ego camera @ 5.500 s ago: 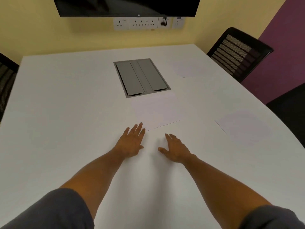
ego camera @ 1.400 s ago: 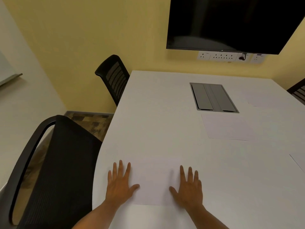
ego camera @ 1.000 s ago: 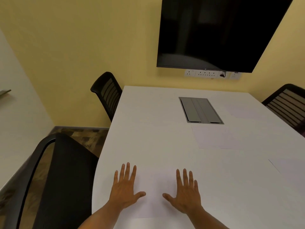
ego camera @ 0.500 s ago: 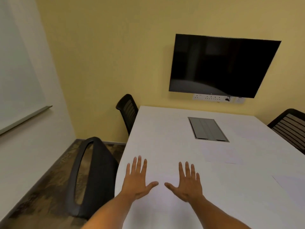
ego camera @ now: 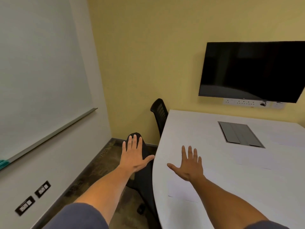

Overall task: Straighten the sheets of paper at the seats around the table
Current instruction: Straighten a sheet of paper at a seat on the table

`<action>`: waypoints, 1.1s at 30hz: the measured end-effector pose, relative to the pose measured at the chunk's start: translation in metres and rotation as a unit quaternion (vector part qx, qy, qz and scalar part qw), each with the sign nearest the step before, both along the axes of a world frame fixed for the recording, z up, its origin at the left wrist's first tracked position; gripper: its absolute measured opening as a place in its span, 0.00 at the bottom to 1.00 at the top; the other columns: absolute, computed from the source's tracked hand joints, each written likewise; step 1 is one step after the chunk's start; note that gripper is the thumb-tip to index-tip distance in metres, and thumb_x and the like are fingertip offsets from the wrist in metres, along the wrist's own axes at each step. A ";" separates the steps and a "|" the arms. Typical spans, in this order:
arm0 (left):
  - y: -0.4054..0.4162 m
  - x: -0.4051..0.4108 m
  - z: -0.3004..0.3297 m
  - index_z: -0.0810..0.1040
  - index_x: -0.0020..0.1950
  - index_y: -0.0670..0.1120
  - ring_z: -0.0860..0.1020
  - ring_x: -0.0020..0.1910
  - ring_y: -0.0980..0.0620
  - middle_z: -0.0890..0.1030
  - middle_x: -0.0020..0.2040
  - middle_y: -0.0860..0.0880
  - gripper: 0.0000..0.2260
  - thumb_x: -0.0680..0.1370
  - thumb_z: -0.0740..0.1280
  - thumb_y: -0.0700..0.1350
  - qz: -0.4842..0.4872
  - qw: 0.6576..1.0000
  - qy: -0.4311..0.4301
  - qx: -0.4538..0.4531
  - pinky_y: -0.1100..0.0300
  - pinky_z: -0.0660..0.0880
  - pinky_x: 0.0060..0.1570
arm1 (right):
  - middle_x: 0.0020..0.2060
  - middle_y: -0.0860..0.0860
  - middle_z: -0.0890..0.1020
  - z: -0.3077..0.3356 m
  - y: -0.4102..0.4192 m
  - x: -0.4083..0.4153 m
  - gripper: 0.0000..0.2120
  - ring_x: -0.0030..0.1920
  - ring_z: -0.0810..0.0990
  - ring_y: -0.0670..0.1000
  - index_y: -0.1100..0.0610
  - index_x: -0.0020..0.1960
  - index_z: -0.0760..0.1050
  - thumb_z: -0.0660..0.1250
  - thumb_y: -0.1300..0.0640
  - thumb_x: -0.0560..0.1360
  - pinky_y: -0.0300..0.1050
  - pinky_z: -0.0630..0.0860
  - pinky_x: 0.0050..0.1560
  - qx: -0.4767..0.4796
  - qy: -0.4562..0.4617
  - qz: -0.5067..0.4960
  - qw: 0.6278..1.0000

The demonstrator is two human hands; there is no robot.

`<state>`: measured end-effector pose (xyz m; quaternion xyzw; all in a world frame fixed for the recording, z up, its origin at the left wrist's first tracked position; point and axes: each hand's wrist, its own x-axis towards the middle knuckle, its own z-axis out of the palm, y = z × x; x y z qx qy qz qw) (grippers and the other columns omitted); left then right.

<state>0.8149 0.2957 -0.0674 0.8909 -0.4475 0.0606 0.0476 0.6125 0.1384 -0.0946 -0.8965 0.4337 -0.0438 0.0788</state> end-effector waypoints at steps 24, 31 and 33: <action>0.086 0.362 -0.011 0.41 0.81 0.46 0.41 0.80 0.43 0.43 0.82 0.44 0.58 0.61 0.34 0.82 0.031 0.997 0.064 0.007 0.39 0.42 0.76 | 0.80 0.56 0.41 0.018 0.054 0.401 0.57 0.79 0.40 0.62 0.49 0.80 0.36 0.44 0.16 0.62 0.63 0.45 0.76 -0.001 -0.036 0.075 0.997; 0.044 0.436 -0.023 0.42 0.82 0.48 0.41 0.80 0.43 0.45 0.82 0.44 0.59 0.59 0.32 0.83 0.046 0.996 0.080 0.001 0.40 0.41 0.76 | 0.80 0.57 0.42 0.004 0.015 0.481 0.56 0.79 0.42 0.62 0.50 0.80 0.37 0.45 0.17 0.65 0.63 0.47 0.76 0.007 -0.018 0.083 0.996; 0.029 0.453 -0.027 0.41 0.81 0.47 0.41 0.80 0.43 0.44 0.82 0.44 0.58 0.61 0.33 0.83 0.050 0.996 0.075 -0.004 0.40 0.41 0.76 | 0.80 0.57 0.42 0.010 -0.008 0.502 0.54 0.79 0.42 0.62 0.50 0.80 0.38 0.46 0.18 0.66 0.62 0.48 0.77 -0.015 -0.041 0.089 0.995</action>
